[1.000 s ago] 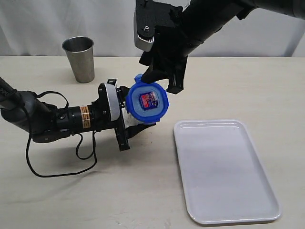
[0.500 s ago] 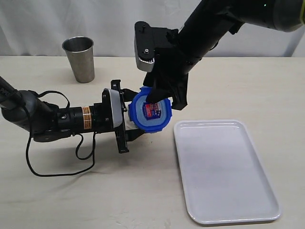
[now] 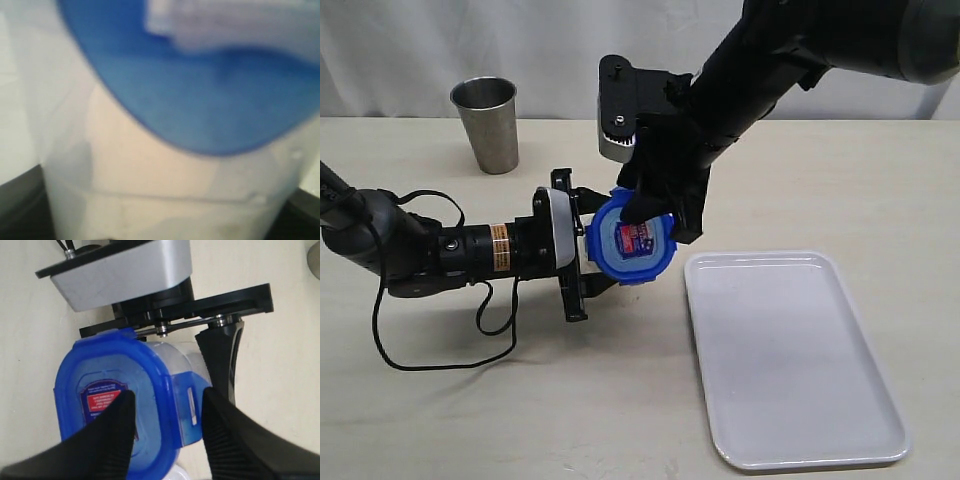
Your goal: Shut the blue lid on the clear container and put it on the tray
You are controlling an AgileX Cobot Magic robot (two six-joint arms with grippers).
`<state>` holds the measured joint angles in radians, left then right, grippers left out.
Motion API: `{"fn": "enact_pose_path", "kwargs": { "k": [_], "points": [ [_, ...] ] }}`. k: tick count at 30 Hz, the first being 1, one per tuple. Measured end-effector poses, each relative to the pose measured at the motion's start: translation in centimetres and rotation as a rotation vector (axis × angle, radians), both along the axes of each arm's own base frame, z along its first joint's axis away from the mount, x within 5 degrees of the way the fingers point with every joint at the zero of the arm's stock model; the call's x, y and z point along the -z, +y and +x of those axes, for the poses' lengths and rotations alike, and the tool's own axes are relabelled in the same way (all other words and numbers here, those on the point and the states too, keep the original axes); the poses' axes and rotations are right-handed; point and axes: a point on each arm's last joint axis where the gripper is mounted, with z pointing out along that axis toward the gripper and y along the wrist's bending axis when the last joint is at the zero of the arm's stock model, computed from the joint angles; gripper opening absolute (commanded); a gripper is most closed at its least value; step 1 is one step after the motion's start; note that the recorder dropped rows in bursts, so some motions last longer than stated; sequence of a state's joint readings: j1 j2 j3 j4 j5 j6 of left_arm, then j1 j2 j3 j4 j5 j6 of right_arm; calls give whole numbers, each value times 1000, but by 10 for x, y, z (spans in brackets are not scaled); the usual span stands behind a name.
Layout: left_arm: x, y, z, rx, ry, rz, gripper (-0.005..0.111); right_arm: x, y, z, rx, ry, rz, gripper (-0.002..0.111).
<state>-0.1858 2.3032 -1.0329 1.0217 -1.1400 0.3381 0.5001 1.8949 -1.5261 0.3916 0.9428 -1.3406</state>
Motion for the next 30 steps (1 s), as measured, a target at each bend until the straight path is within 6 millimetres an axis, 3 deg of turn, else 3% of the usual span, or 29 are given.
{"fn": "enact_pose_path", "kwargs": {
  "k": [9,16,23,30],
  "points": [
    [3,2,2,-16,-6,46,0,19,1,3,1,68,-46,34],
    [3,3,2,-25,0,51,0,19,0,4,7,57,-48,32],
    [-8,5,7,-92,115,45,0,-11,-3,6,125,-30,7,32],
    [-24,11,13,-233,293,43,0,-86,-9,-13,218,-134,186,32]
  ]
}}
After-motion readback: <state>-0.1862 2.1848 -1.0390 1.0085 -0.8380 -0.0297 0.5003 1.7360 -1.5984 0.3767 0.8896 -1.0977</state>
